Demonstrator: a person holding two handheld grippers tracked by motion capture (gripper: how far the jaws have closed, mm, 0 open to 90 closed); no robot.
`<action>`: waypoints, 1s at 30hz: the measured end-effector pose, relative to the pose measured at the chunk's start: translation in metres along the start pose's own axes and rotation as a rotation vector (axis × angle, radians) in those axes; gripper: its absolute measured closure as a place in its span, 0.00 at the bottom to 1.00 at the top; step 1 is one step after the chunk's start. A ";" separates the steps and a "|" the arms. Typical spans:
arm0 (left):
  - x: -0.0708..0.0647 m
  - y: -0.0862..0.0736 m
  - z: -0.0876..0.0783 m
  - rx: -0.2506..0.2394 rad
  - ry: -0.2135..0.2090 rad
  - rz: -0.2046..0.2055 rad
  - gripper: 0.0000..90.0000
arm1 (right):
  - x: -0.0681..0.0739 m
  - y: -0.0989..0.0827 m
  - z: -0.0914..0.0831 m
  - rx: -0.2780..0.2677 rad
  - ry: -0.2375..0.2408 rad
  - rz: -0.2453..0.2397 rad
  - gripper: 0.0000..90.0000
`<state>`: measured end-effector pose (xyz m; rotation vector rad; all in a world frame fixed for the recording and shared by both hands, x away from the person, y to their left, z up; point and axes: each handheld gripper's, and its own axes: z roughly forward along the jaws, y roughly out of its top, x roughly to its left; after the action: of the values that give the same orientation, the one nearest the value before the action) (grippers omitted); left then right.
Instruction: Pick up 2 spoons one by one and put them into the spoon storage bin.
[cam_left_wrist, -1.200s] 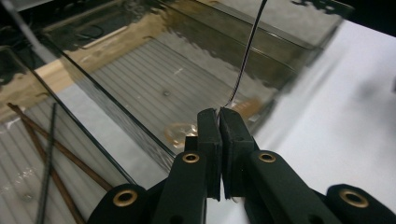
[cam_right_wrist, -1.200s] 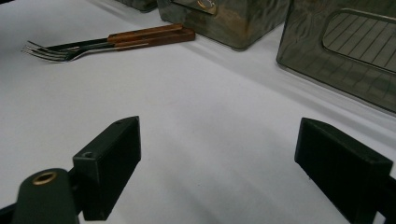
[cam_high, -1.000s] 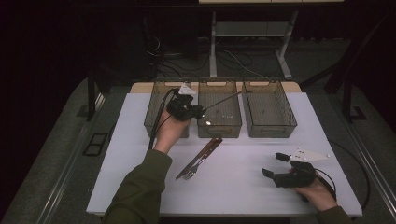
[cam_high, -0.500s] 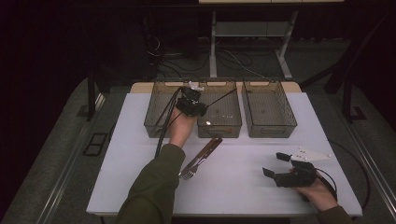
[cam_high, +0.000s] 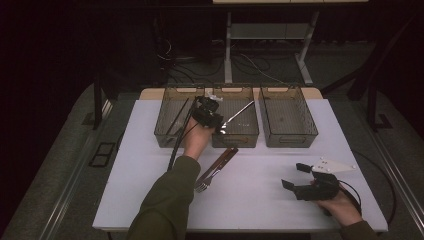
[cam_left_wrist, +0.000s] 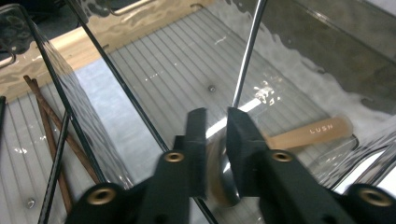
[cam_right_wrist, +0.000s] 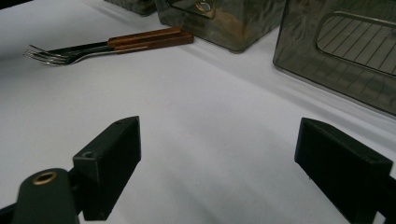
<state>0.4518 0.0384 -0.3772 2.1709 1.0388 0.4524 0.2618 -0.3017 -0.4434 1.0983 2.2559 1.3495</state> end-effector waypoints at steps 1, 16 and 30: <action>0.001 0.000 -0.001 0.000 -0.002 0.010 0.81 | 0.000 0.000 0.000 0.000 0.000 0.000 0.15; 0.003 -0.008 -0.030 -0.082 -0.146 0.034 0.52 | -0.001 0.000 0.000 0.003 -0.004 0.004 0.15; -0.008 -0.038 -0.061 -0.116 -0.203 0.069 0.41 | -0.002 0.000 0.000 0.002 -0.010 0.005 0.15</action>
<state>0.3919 0.0759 -0.3611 2.1038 0.8094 0.3082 0.2629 -0.3032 -0.4439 1.1099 2.2492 1.3413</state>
